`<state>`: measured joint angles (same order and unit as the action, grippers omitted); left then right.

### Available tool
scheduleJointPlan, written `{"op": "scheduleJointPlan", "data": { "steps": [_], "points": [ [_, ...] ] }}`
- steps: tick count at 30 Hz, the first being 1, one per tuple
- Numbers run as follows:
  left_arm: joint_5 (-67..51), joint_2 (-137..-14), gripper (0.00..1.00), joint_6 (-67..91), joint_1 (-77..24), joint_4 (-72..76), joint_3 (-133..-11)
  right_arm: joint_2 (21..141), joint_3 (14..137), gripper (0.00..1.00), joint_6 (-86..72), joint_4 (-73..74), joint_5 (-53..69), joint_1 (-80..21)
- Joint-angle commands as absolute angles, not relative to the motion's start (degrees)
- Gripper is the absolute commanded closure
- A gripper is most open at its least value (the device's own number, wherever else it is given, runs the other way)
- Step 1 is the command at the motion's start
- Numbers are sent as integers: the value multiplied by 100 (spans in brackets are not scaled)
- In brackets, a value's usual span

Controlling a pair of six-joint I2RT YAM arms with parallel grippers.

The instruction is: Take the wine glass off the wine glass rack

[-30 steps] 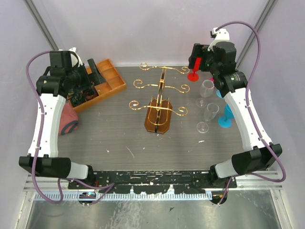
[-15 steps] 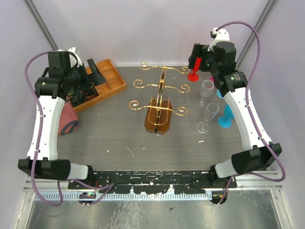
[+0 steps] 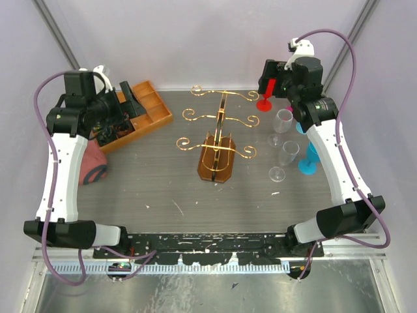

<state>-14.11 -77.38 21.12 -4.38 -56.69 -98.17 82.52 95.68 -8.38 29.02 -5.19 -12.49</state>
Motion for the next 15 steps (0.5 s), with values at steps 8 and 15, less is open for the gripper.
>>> {"op": "scheduleJointPlan", "data": {
  "steps": [8, 15],
  "points": [
    [-1232, -7893, 2, 1938, -439, -5964, -10249, 8106, 9578, 0, -899, 2779, -584, -1228],
    [-1177, -8067, 2, 1895, -439, -6225, -10437, 8086, 9538, 0, -973, 2805, -641, -1230]
  ]
}}
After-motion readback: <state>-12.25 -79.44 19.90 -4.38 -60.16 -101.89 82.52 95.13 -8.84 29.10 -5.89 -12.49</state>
